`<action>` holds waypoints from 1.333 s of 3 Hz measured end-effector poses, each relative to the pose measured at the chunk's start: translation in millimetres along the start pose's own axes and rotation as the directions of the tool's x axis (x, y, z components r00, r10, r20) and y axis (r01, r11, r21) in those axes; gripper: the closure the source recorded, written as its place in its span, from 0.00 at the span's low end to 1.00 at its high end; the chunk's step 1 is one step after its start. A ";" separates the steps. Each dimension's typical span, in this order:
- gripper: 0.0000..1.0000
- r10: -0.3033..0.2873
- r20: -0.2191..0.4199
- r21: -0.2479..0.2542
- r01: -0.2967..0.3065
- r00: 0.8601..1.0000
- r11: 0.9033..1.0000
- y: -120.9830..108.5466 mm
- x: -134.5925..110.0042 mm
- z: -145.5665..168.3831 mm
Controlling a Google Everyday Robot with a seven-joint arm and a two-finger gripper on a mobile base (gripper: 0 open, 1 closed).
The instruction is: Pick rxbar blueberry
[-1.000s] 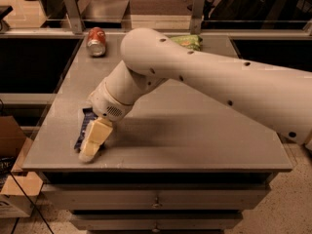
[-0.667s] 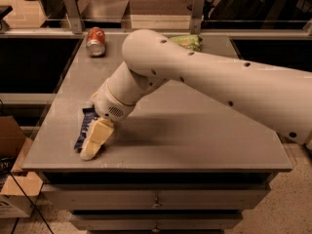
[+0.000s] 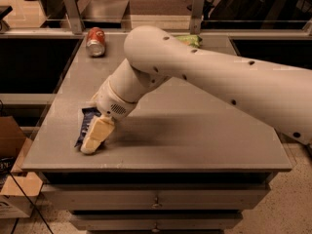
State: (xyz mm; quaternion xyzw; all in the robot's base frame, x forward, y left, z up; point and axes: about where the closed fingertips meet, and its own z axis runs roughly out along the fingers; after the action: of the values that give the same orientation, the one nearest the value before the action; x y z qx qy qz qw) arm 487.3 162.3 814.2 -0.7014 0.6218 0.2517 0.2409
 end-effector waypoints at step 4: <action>1.00 -0.046 0.086 0.057 0.041 0.995 0.998 -10.7 -28.5 -46.7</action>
Offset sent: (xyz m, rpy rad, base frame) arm 0.0152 -0.0169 0.0929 0.2087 -0.1216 -0.0022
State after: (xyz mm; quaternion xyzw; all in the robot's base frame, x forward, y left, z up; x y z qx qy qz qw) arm 497.6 154.5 868.4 -0.6960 0.6020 0.2595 0.2928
